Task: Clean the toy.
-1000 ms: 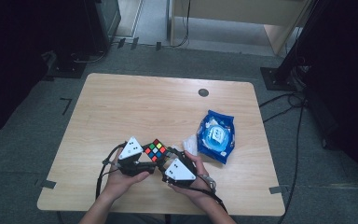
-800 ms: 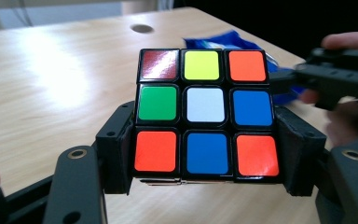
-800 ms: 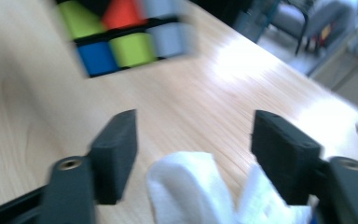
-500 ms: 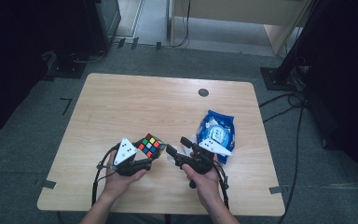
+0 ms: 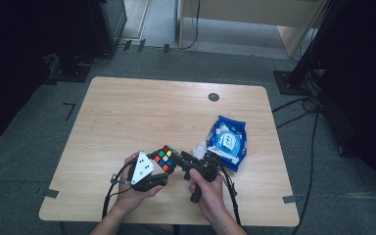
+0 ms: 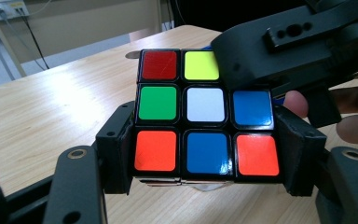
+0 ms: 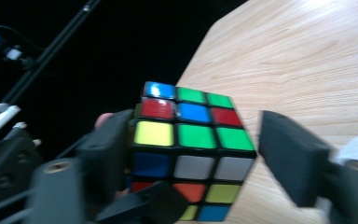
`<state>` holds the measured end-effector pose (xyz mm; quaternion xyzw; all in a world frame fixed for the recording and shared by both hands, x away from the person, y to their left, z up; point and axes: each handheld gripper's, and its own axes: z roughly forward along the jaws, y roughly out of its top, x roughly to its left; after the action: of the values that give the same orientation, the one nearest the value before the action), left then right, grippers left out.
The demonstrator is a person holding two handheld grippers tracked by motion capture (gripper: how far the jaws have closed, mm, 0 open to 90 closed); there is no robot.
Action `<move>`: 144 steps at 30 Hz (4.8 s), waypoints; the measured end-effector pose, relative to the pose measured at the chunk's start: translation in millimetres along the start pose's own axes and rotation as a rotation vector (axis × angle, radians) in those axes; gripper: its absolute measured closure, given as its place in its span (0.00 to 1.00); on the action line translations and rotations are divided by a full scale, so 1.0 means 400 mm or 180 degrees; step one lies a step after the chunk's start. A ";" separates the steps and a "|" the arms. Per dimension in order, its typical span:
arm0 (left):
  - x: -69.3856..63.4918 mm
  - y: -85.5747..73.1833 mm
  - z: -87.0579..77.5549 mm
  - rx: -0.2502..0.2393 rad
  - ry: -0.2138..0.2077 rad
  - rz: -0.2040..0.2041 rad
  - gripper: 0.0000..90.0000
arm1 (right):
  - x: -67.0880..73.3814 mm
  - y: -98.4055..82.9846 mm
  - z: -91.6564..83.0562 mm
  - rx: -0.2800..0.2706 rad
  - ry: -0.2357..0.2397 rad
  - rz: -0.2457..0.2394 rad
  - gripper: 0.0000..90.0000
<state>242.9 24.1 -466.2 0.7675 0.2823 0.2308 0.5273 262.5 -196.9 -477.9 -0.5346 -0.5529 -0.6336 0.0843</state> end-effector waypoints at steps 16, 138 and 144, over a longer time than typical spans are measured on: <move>-0.003 -0.011 0.028 0.0313 -0.0069 0.0019 0.37 | 0.068 -0.025 -0.001 0.0015 -0.0620 -0.1332 0.39; 0.107 0.024 -0.041 0.0147 -0.0106 -0.0358 0.38 | -0.017 -0.022 -0.020 0.0107 -0.0479 -0.2987 0.32; 0.105 0.040 -0.035 0.0259 -0.0187 -0.0426 0.38 | -0.003 -0.052 0.003 -0.0002 -0.0245 -0.3453 0.27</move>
<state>267.6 57.5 -444.0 0.7741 0.3265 0.1608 0.5179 249.0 -188.6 -491.7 -0.1955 -0.7519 -0.5663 -0.2752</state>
